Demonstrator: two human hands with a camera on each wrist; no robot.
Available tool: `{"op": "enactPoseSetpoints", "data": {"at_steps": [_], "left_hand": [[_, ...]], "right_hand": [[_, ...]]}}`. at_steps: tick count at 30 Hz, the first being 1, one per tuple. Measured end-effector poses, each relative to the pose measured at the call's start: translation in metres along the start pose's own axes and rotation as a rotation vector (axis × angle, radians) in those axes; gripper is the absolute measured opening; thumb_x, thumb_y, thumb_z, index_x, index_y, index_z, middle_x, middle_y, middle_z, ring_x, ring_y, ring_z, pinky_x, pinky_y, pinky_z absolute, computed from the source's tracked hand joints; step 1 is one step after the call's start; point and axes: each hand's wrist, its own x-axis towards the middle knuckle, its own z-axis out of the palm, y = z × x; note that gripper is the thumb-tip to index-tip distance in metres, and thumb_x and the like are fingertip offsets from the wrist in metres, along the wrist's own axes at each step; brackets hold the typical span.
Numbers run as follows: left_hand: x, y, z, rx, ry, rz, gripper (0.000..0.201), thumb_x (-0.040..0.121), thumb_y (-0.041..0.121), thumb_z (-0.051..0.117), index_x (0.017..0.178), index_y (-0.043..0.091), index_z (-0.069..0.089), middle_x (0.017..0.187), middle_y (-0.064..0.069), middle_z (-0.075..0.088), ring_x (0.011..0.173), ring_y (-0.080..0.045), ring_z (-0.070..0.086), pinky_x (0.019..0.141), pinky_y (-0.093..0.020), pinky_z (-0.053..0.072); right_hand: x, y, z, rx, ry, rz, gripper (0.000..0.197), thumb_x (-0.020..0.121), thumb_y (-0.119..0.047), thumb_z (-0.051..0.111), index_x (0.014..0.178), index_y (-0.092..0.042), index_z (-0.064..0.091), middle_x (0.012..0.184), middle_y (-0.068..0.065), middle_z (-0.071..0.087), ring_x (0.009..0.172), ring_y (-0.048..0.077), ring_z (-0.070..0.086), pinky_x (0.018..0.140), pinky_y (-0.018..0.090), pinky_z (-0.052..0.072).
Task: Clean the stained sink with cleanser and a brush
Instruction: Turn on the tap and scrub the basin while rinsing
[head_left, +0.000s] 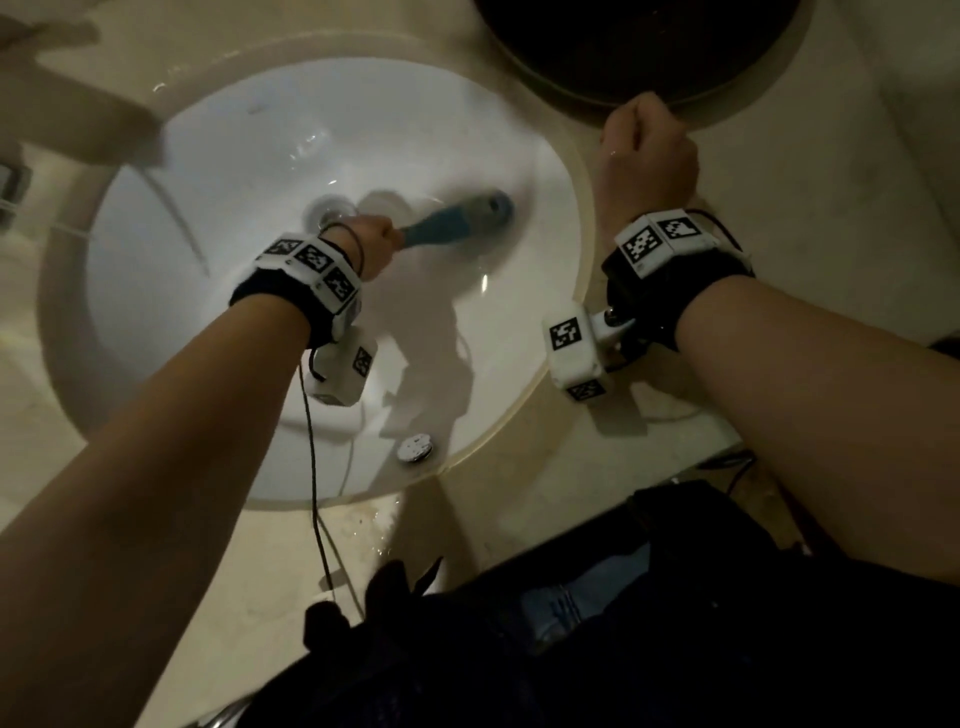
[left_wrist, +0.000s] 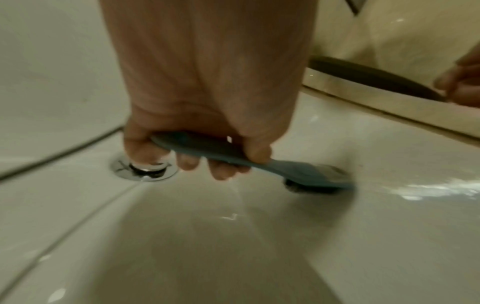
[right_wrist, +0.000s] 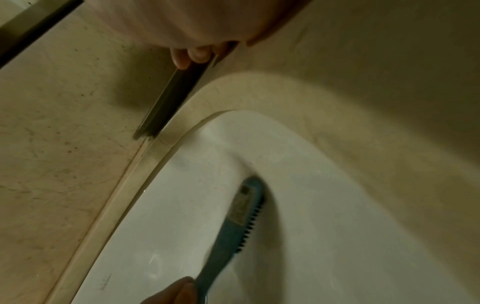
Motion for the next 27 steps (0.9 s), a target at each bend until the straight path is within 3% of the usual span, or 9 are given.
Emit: {"op": "enactPoseSetpoints", "data": {"at_steps": [4, 8, 10, 13, 15, 18, 20, 24, 27], "left_hand": [[-0.001, 0.0, 0.009, -0.181, -0.175, 0.181, 0.026, 0.1, 0.011, 0.036, 0.078, 0.013, 0.048, 0.084, -0.012, 0.051, 0.079, -0.021, 0.046, 0.074, -0.024, 0.035], [-0.003, 0.017, 0.028, -0.246, -0.337, 0.284, 0.036, 0.1, 0.01, 0.035, 0.065, 0.019, 0.041, 0.063, 0.0, 0.043, 0.064, -0.019, 0.041, 0.061, -0.016, 0.034], [0.002, 0.013, 0.023, -0.226, -0.231, 0.175, 0.031, 0.101, 0.009, 0.032, 0.075, 0.013, 0.049, 0.073, -0.005, 0.046, 0.081, -0.02, 0.042, 0.059, -0.018, 0.032], [0.003, 0.001, 0.013, -0.128, -0.103, -0.009, 0.028, 0.102, 0.012, 0.031, 0.116, 0.005, 0.054, 0.096, -0.006, 0.042, 0.094, -0.017, 0.045, 0.056, -0.01, 0.032], [0.006, -0.005, 0.023, -0.165, -0.137, 0.022, 0.02, 0.101, 0.008, 0.032, 0.099, 0.006, 0.051, 0.085, -0.008, 0.046, 0.089, -0.021, 0.048, 0.07, -0.023, 0.033], [0.003, 0.005, 0.028, -0.286, -0.307, 0.191, 0.034, 0.1, 0.002, 0.031, 0.069, 0.015, 0.04, 0.064, -0.001, 0.041, 0.066, -0.02, 0.039, 0.064, -0.023, 0.033], [0.008, 0.012, 0.027, -0.208, -0.282, 0.228, 0.03, 0.1, 0.004, 0.031, 0.074, 0.011, 0.044, 0.066, -0.001, 0.04, 0.07, -0.02, 0.039, 0.065, -0.025, 0.032], [0.021, 0.005, 0.011, -0.006, -0.015, 0.072, 0.027, 0.101, 0.012, 0.032, 0.119, 0.006, 0.051, 0.092, -0.006, 0.041, 0.089, -0.017, 0.035, 0.068, -0.027, 0.03], [0.02, -0.01, 0.009, 0.004, 0.02, 0.006, 0.01, 0.101, 0.012, 0.032, 0.103, 0.016, 0.041, 0.099, -0.007, 0.038, 0.09, -0.018, 0.035, 0.076, -0.026, 0.026]], "right_hand": [[-0.002, -0.002, 0.0, -0.011, -0.003, 0.001, 0.035, 0.09, -0.024, 0.036, 0.056, -0.025, 0.029, 0.051, -0.008, 0.033, 0.048, 0.011, 0.032, 0.044, 0.024, 0.019], [-0.002, 0.0, 0.001, 0.011, 0.005, -0.009, 0.03, 0.084, -0.029, 0.032, 0.055, -0.026, 0.029, 0.054, -0.005, 0.04, 0.061, 0.017, 0.043, 0.051, 0.03, 0.022], [-0.001, 0.001, 0.001, 0.015, 0.007, -0.021, 0.029, 0.084, -0.03, 0.031, 0.056, -0.026, 0.03, 0.062, 0.001, 0.049, 0.062, 0.018, 0.045, 0.051, 0.028, 0.025], [-0.002, 0.0, 0.0, 0.008, 0.004, -0.029, 0.024, 0.085, -0.028, 0.032, 0.064, -0.023, 0.043, 0.067, 0.003, 0.051, 0.062, 0.017, 0.044, 0.051, 0.029, 0.023], [-0.003, 0.0, 0.0, 0.015, 0.001, -0.028, 0.026, 0.083, -0.029, 0.031, 0.07, -0.02, 0.051, 0.067, 0.004, 0.052, 0.063, 0.019, 0.046, 0.054, 0.028, 0.026], [-0.002, 0.0, 0.002, 0.02, 0.017, -0.032, 0.023, 0.081, -0.031, 0.03, 0.068, -0.024, 0.046, 0.067, 0.004, 0.052, 0.066, 0.027, 0.052, 0.057, 0.035, 0.036], [-0.002, 0.0, 0.002, 0.024, 0.029, -0.035, 0.025, 0.082, -0.031, 0.03, 0.072, -0.021, 0.051, 0.066, 0.006, 0.052, 0.066, 0.028, 0.052, 0.056, 0.035, 0.034], [-0.002, 0.0, 0.002, 0.035, 0.031, -0.035, 0.028, 0.081, -0.029, 0.031, 0.073, -0.018, 0.055, 0.066, 0.005, 0.053, 0.064, 0.022, 0.048, 0.056, 0.028, 0.027], [-0.003, -0.001, 0.002, 0.008, 0.019, -0.016, 0.024, 0.081, -0.03, 0.03, 0.058, -0.025, 0.037, 0.058, -0.002, 0.046, 0.062, 0.019, 0.045, 0.051, 0.029, 0.023]]}}
